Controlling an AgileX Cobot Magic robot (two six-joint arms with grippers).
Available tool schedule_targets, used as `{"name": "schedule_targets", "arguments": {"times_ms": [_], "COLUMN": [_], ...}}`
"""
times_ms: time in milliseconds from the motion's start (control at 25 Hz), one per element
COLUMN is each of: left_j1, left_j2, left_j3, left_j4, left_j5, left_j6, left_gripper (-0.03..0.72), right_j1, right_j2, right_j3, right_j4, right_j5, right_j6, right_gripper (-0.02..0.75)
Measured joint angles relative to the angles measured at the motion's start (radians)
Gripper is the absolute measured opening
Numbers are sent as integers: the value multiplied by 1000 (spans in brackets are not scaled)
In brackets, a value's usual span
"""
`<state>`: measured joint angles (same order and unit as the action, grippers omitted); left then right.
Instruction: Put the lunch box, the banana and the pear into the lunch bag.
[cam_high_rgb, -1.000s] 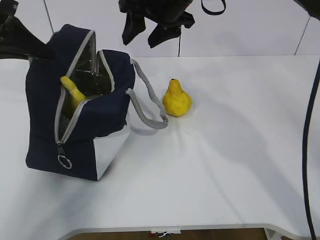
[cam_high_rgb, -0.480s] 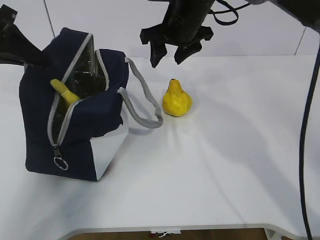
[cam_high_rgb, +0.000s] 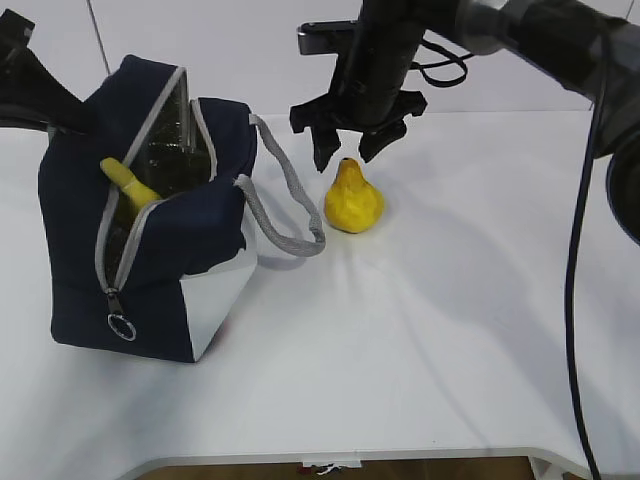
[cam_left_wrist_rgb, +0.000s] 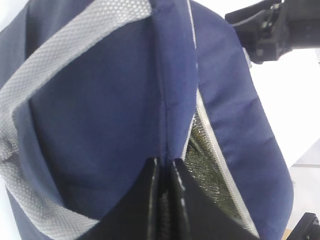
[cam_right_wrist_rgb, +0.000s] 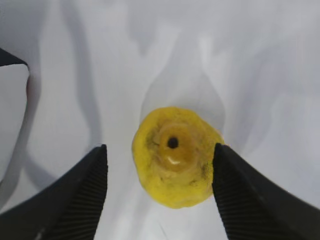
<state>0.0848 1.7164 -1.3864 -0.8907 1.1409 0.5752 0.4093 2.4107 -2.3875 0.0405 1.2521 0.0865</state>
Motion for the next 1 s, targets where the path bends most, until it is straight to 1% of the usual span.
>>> {"name": "schedule_targets", "arguments": {"times_ms": [280,520,600,720,840,1000], "left_j1": [0,0,0,0,0,0], "left_j2": [0,0,0,0,0,0], "left_j3": [0,0,0,0,0,0], "left_j4": [1,5,5,7,9,21], "left_j5": [0,0,0,0,0,0], "left_j6": [0,0,0,0,0,0], "left_gripper": [7,7,7,7,7,7], "right_j1": [-2,-5,-5,-5,-5,-9], "right_j2": [10,40,49,58,58,60], "right_j3": [0,0,0,0,-4,-12], "right_j4": [-40,-40,-40,-40,-40,-47], "right_j5": [-2,-2,-4,-4,-4,-4], "right_j6": [1,2,2,2,2,2], "right_gripper": [523,521,508,469,412,312]}}
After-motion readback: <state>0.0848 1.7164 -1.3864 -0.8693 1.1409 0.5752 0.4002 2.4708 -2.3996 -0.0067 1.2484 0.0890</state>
